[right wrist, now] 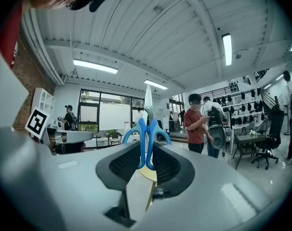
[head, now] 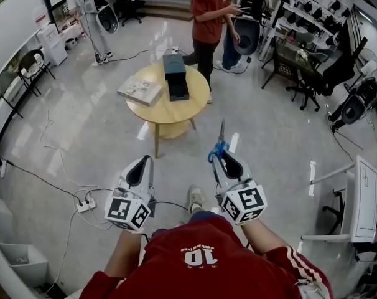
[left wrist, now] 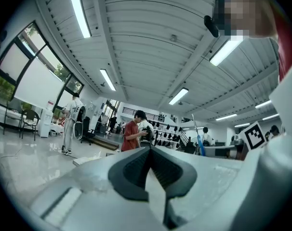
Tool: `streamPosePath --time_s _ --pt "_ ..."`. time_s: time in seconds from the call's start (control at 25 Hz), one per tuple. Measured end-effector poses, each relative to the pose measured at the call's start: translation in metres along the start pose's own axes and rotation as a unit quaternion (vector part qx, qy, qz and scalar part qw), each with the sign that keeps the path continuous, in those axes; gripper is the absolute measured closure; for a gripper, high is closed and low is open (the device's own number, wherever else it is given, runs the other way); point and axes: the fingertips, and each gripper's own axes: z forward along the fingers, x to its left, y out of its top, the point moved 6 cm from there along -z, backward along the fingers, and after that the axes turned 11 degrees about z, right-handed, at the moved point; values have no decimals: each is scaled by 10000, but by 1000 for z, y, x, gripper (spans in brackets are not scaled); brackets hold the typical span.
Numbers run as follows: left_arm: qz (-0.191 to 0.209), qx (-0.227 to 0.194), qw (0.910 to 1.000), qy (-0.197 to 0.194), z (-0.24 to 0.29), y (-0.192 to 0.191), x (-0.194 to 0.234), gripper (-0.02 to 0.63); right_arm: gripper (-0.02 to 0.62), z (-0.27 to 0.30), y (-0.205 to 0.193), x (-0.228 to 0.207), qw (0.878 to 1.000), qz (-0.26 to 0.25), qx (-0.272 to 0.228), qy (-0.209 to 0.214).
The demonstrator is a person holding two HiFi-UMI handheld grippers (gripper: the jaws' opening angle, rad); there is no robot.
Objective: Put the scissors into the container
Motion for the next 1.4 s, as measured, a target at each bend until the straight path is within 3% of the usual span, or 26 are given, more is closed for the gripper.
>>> streamPosePath --time_s 0.32,0.96,1.4 --pt "-13 180 9998 96 42 -13 20 604 514 46 -3 -31 9998 50 175 100" --pt "45 156 9999 -7 204 -6 53 604 512 174 32 -132 9984 106 383 406" --pt "299 292 9989 189 261 9 47 604 511 209 46 -192 9964 450 432 568"
